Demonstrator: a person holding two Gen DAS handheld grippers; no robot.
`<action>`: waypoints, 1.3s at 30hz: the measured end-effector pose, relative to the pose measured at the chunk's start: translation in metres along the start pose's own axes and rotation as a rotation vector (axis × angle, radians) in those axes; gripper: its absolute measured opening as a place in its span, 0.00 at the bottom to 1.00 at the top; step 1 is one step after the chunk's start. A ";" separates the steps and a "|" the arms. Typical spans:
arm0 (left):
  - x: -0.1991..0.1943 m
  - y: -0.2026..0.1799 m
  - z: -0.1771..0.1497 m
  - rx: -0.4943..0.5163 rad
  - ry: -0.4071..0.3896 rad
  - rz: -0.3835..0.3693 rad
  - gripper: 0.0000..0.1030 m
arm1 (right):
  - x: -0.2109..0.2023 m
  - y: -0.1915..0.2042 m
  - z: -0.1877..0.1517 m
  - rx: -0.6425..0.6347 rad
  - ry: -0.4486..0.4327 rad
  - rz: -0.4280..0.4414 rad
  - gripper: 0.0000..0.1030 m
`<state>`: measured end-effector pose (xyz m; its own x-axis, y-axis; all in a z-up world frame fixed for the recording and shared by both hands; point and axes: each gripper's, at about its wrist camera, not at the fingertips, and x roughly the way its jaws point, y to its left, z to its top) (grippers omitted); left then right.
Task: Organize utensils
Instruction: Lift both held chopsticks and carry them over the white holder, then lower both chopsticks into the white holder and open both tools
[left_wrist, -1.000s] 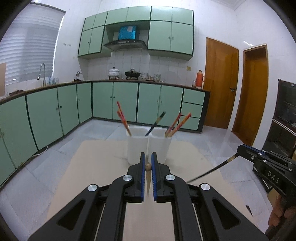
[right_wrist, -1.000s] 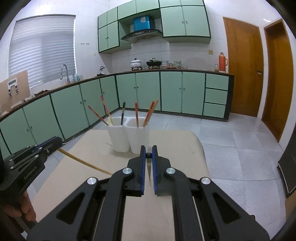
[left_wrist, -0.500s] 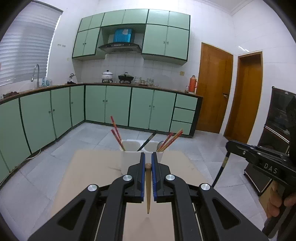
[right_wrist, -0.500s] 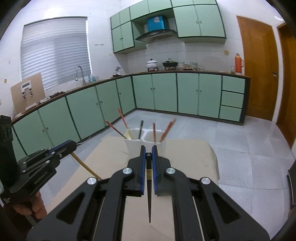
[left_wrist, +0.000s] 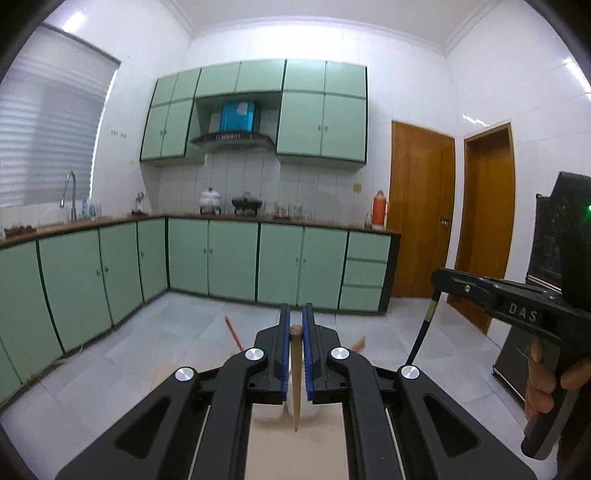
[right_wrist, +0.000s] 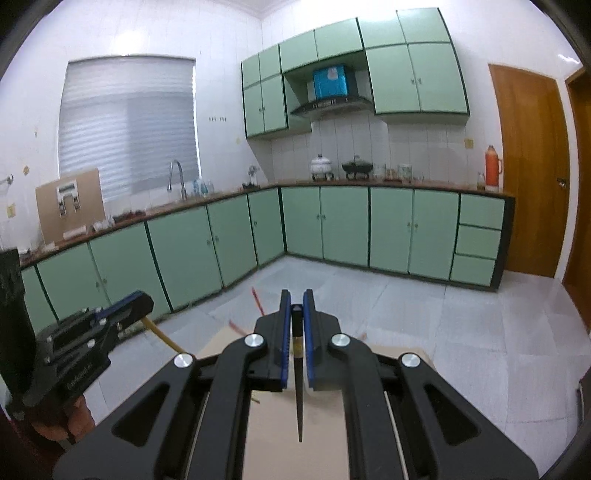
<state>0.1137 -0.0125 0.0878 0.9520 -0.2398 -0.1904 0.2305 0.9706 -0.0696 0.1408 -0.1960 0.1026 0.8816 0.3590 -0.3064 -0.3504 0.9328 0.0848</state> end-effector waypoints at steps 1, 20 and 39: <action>0.002 0.001 0.006 0.002 -0.014 0.003 0.06 | 0.001 -0.002 0.008 0.005 -0.013 0.005 0.06; 0.113 0.022 0.056 0.015 -0.093 0.026 0.06 | 0.117 -0.039 0.069 0.010 -0.076 -0.047 0.05; 0.213 0.044 -0.022 0.005 0.082 0.058 0.06 | 0.214 -0.063 -0.012 0.081 0.124 -0.013 0.06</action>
<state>0.3219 -0.0213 0.0224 0.9442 -0.1835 -0.2736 0.1763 0.9830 -0.0511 0.3480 -0.1778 0.0201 0.8384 0.3445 -0.4223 -0.3081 0.9388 0.1543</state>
